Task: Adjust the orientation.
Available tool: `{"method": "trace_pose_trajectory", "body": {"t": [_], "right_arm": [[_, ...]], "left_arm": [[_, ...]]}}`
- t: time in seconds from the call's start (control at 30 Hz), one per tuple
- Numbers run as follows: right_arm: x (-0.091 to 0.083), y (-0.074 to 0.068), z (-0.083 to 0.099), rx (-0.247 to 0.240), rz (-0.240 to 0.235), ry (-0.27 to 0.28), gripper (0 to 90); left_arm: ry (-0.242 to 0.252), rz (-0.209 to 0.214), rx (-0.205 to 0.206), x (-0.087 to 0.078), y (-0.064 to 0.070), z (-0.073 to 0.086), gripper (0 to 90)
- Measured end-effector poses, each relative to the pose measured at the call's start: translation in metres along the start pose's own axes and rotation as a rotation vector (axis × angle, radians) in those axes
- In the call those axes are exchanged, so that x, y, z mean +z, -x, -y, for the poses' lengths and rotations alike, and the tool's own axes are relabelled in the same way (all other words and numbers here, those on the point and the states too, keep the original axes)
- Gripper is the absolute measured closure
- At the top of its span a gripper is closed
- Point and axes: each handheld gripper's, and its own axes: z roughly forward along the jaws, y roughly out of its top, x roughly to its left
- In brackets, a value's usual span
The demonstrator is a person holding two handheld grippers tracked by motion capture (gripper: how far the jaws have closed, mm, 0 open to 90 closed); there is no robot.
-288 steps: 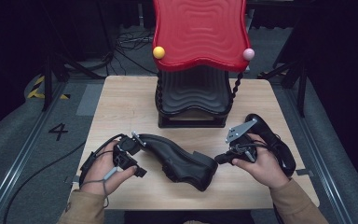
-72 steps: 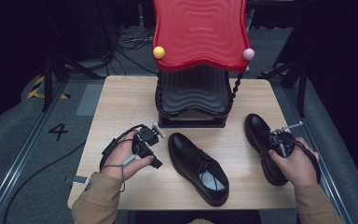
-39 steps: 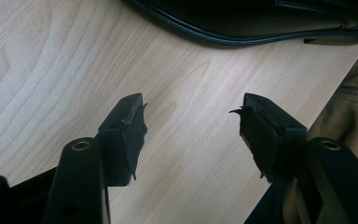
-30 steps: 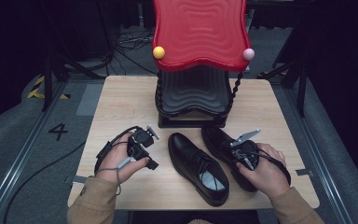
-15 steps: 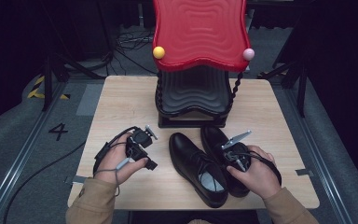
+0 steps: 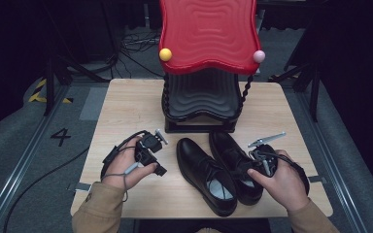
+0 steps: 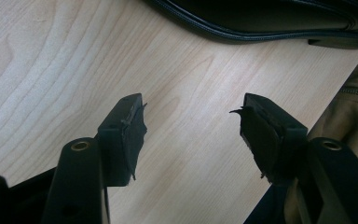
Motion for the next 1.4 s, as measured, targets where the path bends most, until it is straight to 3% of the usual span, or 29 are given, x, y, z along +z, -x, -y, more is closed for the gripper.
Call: {"method": "trace_pose_trajectory", "body": {"t": [0.27,0.4,0.57,0.7,0.9,0.97,1.2,1.4], "right_arm": [[0.038,-0.011,0.001,-0.023,0.042,-0.083,41.1],[0.053,-0.017,-0.003,-0.049,0.136,-0.107,45.1],[0.064,-0.018,-0.007,-0.061,0.203,-0.110,48.2],[0.064,-0.017,-0.008,-0.063,0.199,-0.117,50.4],[0.065,-0.023,-0.008,-0.097,0.178,-0.106,73.4],[0.064,-0.028,-0.008,-0.122,0.202,-0.097,77.1],[0.065,-0.027,-0.011,-0.090,0.203,-0.119,76.6],[0.067,-0.027,-0.014,-0.109,0.197,-0.156,76.1]], "left_arm": [[-0.007,0.002,-0.002,0.002,0.000,-0.001,40.6],[-0.010,0.001,-0.012,0.002,-0.002,0.002,40.5],[-0.008,-0.001,-0.015,0.003,-0.002,0.002,40.4],[-0.012,-0.003,-0.011,0.004,-0.002,0.001,40.2],[-0.019,-0.003,-0.013,0.005,-0.001,0.000,40.1],[-0.018,-0.003,-0.010,0.004,-0.002,0.000,40.1],[-0.011,-0.006,-0.018,0.004,-0.003,0.002,40.1],[-0.008,-0.005,-0.024,0.002,-0.002,0.002,39.8]]}}
